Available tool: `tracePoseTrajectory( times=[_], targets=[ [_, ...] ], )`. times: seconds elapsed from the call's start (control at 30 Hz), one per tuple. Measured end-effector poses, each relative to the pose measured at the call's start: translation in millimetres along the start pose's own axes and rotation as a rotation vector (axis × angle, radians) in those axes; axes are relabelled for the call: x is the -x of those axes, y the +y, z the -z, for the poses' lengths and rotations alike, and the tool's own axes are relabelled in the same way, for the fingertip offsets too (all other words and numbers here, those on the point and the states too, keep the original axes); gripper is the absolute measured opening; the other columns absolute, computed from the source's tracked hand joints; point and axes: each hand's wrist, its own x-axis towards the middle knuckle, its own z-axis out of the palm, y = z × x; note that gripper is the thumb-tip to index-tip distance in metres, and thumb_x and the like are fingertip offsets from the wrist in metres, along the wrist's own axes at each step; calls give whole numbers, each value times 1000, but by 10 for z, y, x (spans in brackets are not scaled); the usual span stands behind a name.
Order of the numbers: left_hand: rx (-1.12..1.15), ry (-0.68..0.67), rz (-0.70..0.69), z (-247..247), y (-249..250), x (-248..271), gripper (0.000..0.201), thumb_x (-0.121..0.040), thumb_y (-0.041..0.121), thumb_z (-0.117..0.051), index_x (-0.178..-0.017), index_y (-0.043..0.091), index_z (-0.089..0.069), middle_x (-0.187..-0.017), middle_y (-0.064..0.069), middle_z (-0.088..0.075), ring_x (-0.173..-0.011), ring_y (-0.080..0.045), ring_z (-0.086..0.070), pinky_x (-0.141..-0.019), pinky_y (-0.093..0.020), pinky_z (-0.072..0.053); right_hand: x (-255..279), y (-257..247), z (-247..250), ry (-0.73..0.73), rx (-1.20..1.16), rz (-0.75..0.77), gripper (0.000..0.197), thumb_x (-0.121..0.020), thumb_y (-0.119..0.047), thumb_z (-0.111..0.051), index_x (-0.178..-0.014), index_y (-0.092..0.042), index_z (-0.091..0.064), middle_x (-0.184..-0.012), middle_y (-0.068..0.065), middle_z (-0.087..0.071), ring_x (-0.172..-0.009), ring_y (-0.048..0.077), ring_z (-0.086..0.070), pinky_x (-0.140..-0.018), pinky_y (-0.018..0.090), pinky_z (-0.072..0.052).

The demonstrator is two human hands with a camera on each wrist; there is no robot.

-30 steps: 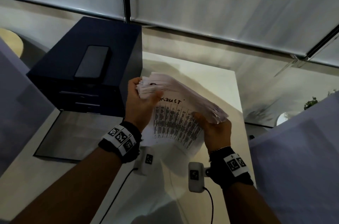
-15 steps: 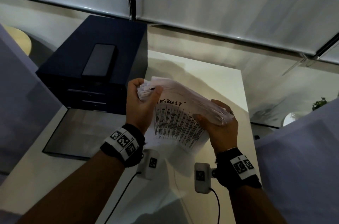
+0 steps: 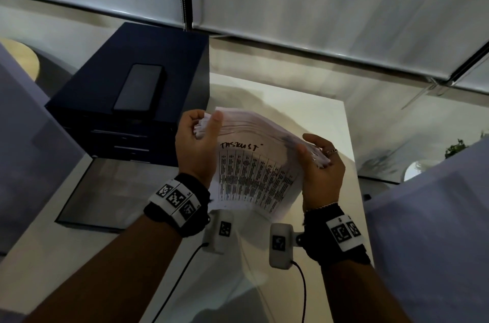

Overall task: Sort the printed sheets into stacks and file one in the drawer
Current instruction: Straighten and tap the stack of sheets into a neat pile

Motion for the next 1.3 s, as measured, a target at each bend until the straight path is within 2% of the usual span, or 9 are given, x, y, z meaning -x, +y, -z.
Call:
tracePoseTrajectory(
  times=[0.13, 0.33, 0.43, 0.57, 0.7, 0.83, 0.97, 1.1, 1.3],
  targets=[
    [-22, 29, -10, -29, 17, -43, 30, -82, 43, -66, -89, 16, -56, -79, 6, -60, -67, -7, -60, -60, -26, -53, -16, 2, -57, 79, -5, -9, 25, -77, -16, -73, -96, 1, -69, -86, 7, -68, -74, -1, -63, -65, 12, -49],
    [-54, 88, -23, -34, -4, -71, 13, -90, 22, -62, -94, 10, -57, -78, 5, -60, -65, -6, -58, -58, -27, -51, -30, -1, -89, 138, -25, -30, 13, -78, -13, -57, -82, -14, -70, -73, -12, -69, -77, 3, -62, -68, 14, -48],
    [-48, 87, -36, -52, 11, -59, 9, -94, 14, -58, -97, 5, -56, -76, 7, -58, -59, 4, -56, -54, -16, -46, -12, -40, -109, 135, 6, 12, 10, -85, -17, -61, -88, -11, -69, -79, -10, -68, -75, -7, -61, -68, 7, -45],
    [-56, -31, -51, -30, 10, -5, 16, -92, 23, -64, -98, 14, -53, -83, 4, -62, -68, -9, -63, -60, -28, -56, -2, -58, -120, 134, 110, 55, 13, -87, -9, -69, -96, -1, -68, -82, -2, -64, -69, -15, -58, -62, 2, -42],
    [-80, 23, -44, 1, 1, -33, 17, -91, 21, -64, -100, 11, -54, -80, 9, -61, -64, -1, -61, -59, -26, -52, -7, -80, -76, 133, 136, 40, 12, -89, -7, -64, -101, -8, -66, -83, -5, -63, -70, -13, -58, -62, 3, -42],
    [-43, -42, -40, 8, 1, -10, 24, -88, 20, -67, -105, 12, -51, -87, 5, -62, -71, -11, -65, -63, -35, -58, 30, -108, -128, 113, 91, 28, 32, -81, -10, -76, -108, -10, -60, -85, 0, -67, -69, -8, -63, -61, 6, -47],
    [-42, -35, -50, 17, -10, -25, 25, -85, 23, -65, -103, 16, -50, -87, 3, -62, -72, -13, -64, -64, -37, -58, 29, -99, -104, 123, 87, 35, 26, -90, 3, -59, -114, -7, -58, -87, 4, -68, -74, -6, -63, -66, 6, -46],
    [-76, -29, -63, 26, -35, -42, 22, -86, 30, -61, -101, 18, -51, -86, 5, -60, -72, -13, -62, -64, -40, -55, 46, -96, -72, 89, 7, 27, 34, -88, -3, -55, -121, -8, -50, -99, 16, -71, -93, 19, -68, -77, 20, -52],
    [-43, -101, -74, 46, -34, -75, 14, -95, 19, -56, -105, 13, -49, -88, 5, -58, -70, -4, -61, -61, -27, -53, 78, -76, -25, 4, 3, 37, 50, -84, -1, -66, -128, -7, -43, -102, 10, -70, -90, 7, -69, -73, 12, -50]
  ],
)
